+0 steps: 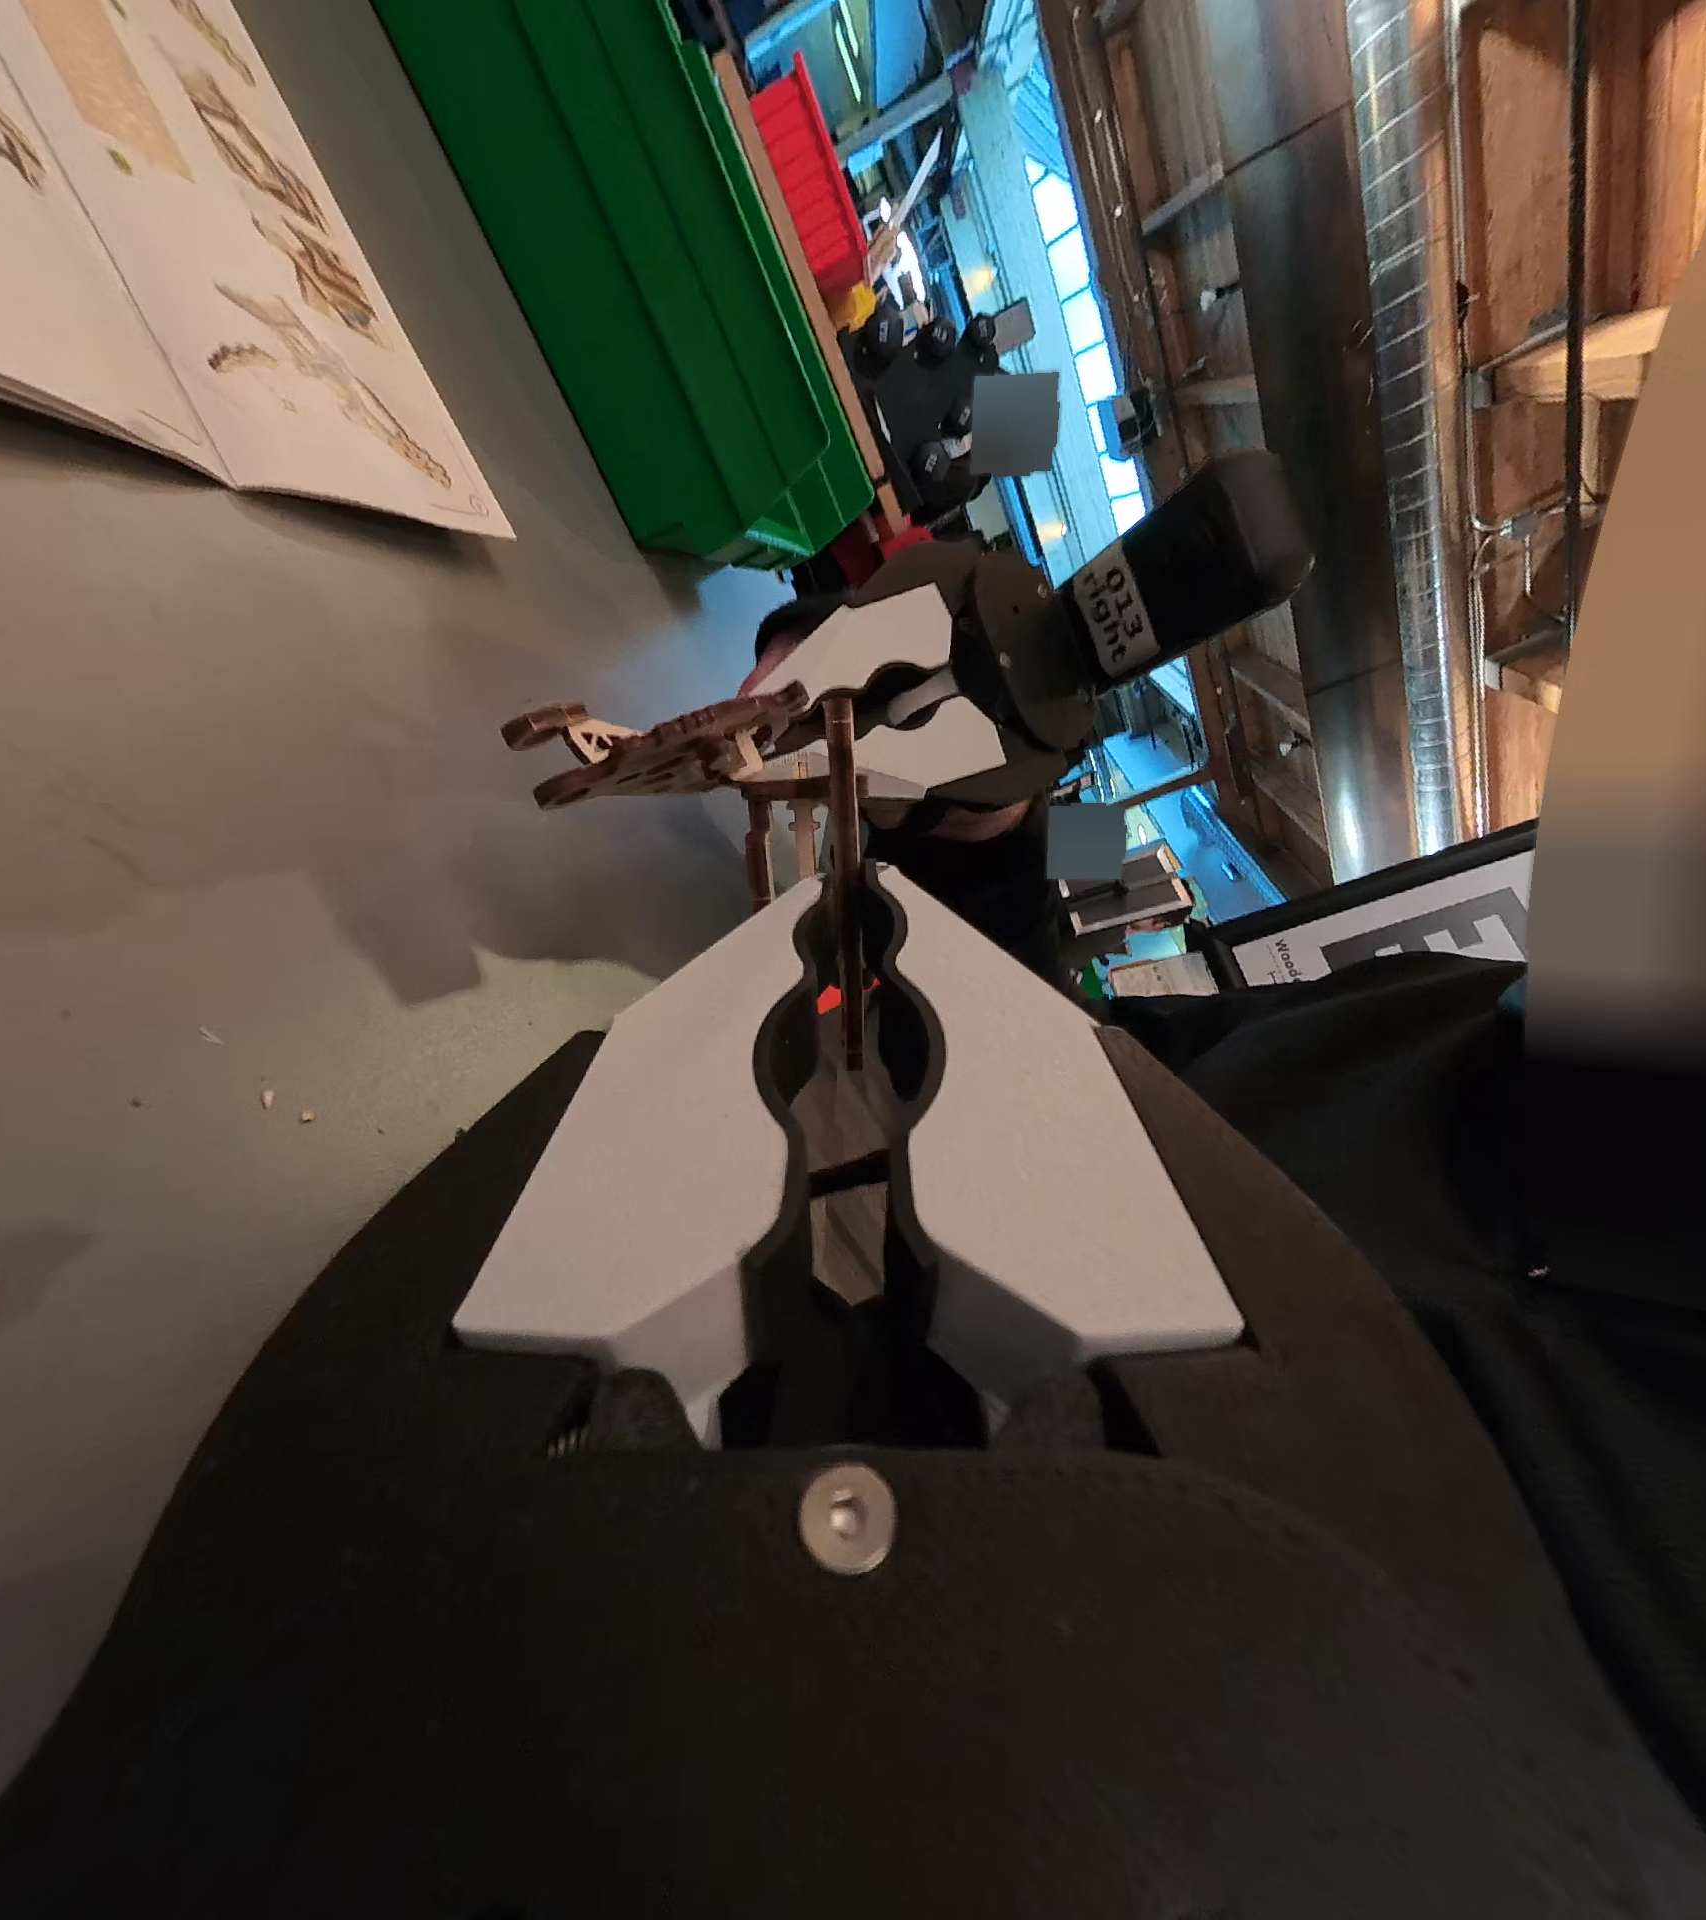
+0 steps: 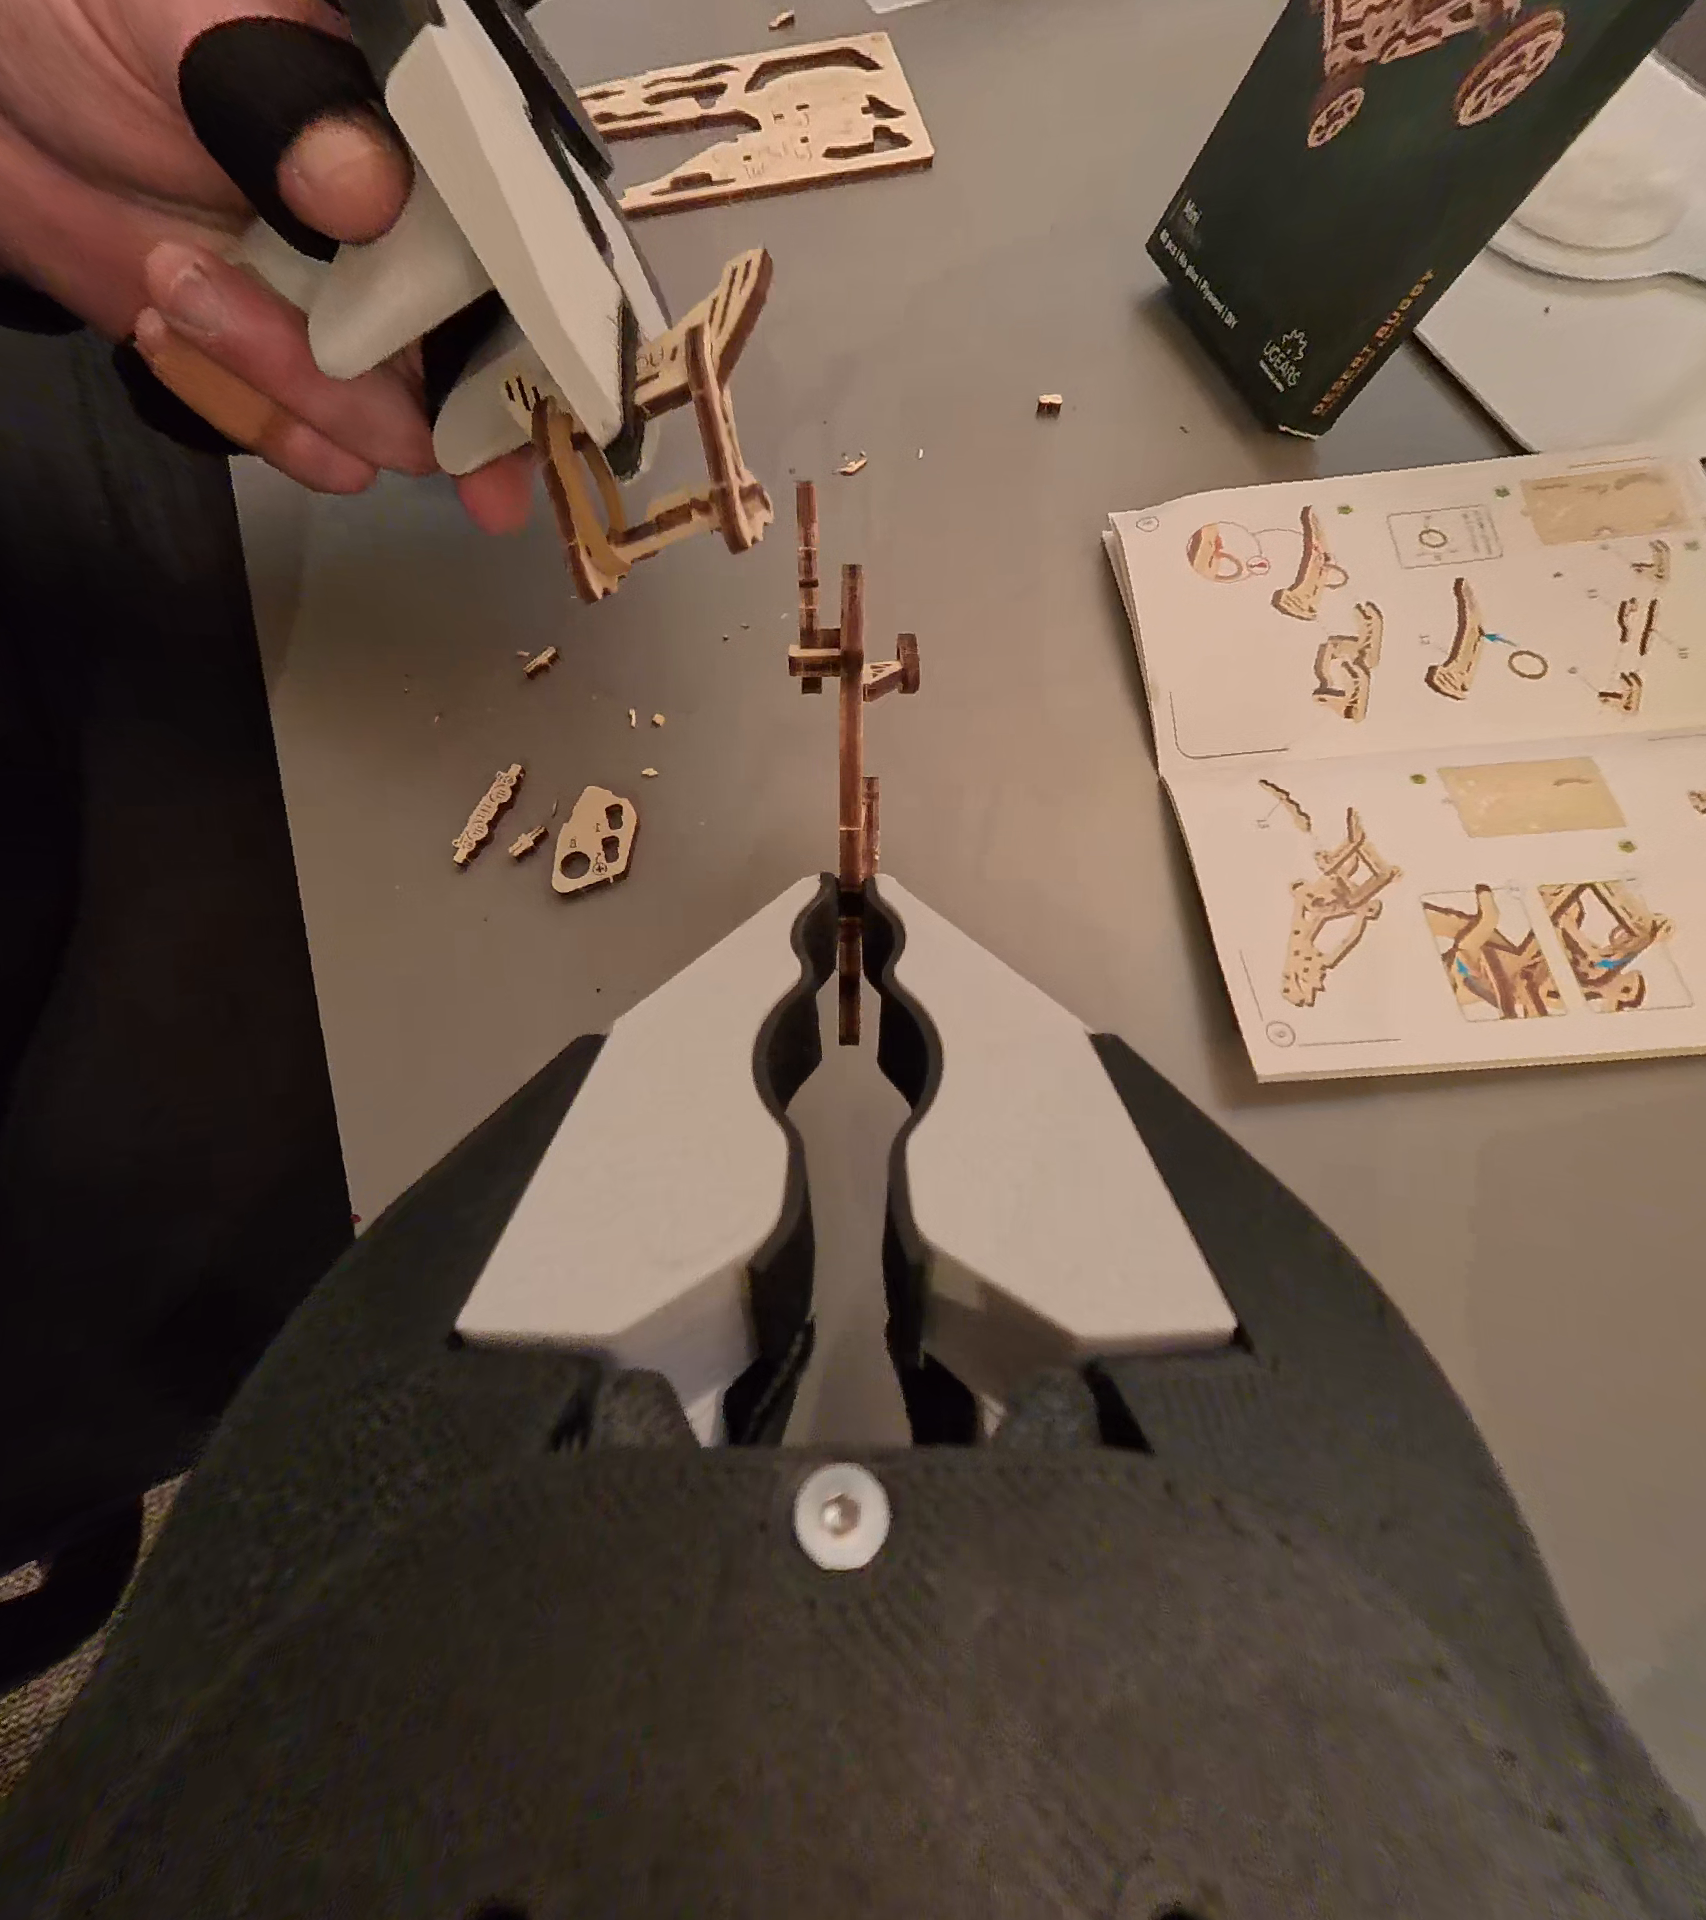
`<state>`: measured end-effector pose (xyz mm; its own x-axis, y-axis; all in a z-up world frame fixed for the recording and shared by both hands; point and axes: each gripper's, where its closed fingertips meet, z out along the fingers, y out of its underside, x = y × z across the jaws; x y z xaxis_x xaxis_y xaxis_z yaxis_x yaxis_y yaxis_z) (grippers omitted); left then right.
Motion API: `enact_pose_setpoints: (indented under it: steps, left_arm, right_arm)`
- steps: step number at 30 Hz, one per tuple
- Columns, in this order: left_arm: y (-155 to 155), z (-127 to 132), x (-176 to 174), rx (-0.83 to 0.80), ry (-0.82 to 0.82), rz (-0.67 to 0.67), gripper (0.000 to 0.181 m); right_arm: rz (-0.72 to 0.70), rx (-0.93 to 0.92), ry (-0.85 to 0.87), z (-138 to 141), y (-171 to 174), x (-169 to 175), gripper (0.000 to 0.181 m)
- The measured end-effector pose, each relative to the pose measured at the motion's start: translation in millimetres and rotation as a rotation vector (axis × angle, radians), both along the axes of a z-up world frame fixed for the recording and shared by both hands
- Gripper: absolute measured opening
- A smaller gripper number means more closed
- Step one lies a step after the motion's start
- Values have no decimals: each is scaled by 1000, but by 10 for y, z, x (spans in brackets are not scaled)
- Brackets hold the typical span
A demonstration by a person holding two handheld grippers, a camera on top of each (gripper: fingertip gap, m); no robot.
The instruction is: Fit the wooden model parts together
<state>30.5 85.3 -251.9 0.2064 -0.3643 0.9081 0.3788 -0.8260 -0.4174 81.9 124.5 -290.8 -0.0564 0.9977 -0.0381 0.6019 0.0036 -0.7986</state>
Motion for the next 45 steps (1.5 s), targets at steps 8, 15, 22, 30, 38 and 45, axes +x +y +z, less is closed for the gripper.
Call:
enact_pose_setpoints:
  steps: [8,15,22,30,38,45]
  left_arm:
    - [15,-17,84,-36,-13,-14,0]
    - [37,-89,95,-75,-10,5,1]
    - [34,-125,109,-55,43,8,1]
    - [14,-129,99,42,169,25,1]
    - [23,-88,103,110,210,36,1]
    - [11,-86,122,186,288,44,1]
  right_arm:
    - [23,36,-20,-17,-5,-33,0]
    - [34,168,-66,-56,0,-27,0]
    - [31,310,-77,-35,29,-50,1]
    - [24,443,-52,-8,25,-72,1]
    - [20,520,-42,9,24,-96,1]
    - [3,549,-30,12,-4,-115,1]
